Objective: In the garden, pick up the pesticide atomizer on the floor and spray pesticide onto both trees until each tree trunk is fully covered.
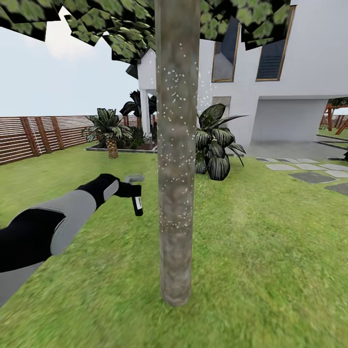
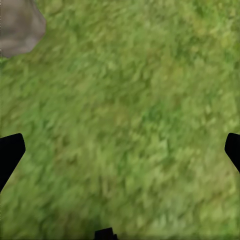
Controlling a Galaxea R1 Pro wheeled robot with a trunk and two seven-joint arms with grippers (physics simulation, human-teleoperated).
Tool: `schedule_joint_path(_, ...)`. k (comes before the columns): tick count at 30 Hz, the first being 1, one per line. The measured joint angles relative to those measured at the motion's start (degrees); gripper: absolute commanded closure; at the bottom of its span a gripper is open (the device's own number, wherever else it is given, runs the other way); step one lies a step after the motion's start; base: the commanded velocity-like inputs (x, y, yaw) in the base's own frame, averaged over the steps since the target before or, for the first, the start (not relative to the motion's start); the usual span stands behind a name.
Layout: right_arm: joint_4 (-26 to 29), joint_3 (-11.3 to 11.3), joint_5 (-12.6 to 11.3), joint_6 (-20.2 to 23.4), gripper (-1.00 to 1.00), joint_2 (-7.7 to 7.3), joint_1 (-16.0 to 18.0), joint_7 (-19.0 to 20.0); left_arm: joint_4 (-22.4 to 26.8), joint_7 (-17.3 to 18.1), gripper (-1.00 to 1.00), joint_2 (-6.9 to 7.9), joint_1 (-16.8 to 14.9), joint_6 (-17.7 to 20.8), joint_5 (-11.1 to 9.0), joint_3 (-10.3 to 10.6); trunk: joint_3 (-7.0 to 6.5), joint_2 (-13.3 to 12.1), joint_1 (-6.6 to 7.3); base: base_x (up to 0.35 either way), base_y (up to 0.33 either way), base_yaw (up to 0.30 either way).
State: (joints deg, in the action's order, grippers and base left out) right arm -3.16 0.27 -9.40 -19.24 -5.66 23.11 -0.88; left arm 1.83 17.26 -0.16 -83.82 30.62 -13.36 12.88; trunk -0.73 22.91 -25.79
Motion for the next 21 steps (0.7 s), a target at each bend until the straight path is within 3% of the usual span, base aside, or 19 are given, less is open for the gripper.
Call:
schedule_joint_path(8, 0.0, 0.0, 0.0, 0.0, -1.0, 0.13, 0.0, 0.0, 0.0, -0.9, 1.0, 1.11, 3.9, -0.2, 0.0, 0.0, 0.0, 0.0, 0.0, 0.0, 0.0, 0.0)
schedule_joint_path(18, 0.0, 0.0, 0.0, 0.0, -1.0, 0.13, 0.0, 0.0, -0.1, -0.9, 1.0, 0.91, 10.4, -6.4, 0.2, 0.1, 0.0, 0.0, 0.0, 0.0, 0.0, 0.0)
schedule_joint_path(21, 0.0, 0.0, 0.0, 0.0, -1.0, 0.13, 0.0, 0.0, -0.1, -0.9, 1.0, 0.15, 12.1, -7.1, 0.2, 0.1, 0.0, 0.0, 0.0, 0.0, 0.0, 0.0)
